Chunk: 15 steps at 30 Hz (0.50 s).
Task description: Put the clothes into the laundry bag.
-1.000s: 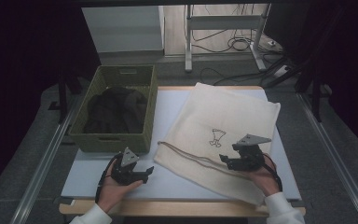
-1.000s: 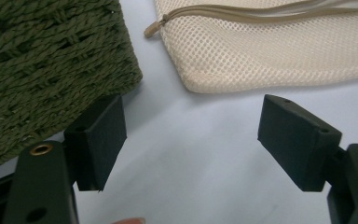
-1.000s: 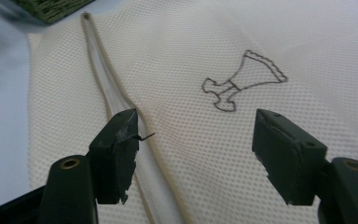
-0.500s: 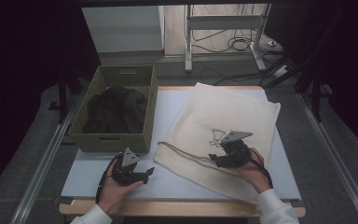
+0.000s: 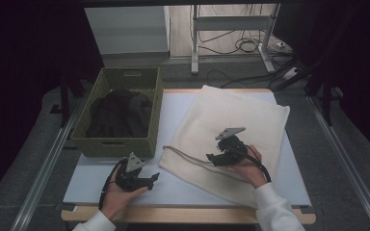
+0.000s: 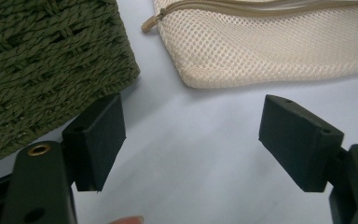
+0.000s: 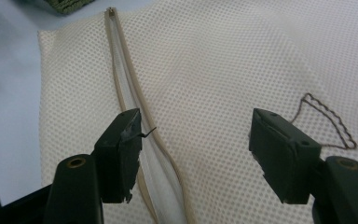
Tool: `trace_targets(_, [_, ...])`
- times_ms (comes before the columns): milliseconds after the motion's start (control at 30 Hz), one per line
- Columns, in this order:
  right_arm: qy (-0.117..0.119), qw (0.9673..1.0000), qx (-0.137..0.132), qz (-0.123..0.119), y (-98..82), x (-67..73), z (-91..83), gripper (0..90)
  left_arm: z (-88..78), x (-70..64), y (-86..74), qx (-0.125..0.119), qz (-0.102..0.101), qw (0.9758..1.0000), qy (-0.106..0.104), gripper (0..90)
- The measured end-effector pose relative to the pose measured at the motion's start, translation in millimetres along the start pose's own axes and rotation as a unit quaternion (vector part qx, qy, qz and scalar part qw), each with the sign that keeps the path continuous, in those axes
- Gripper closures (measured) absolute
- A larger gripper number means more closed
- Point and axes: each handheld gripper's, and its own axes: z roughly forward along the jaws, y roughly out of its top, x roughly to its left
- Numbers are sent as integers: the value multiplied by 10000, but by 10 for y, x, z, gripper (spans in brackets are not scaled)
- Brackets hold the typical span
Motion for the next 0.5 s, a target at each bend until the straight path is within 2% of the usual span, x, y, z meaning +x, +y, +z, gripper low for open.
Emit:
trace_targets(167, [79, 9999, 123, 28, 39, 26, 137, 351, -5, -1, -4, -13, 14, 10000, -7, 221])
trace_targets(233, [84, 9996, 276, -77, 29, 31, 192, 353, -12, -4, -5, -22, -1, 10000, 2, 220])
trace_targets(500, [151, 9986, 500, -5, -1, -12, 219, 403, -15, -30, 2, -25, 14, 10000, 34, 220])
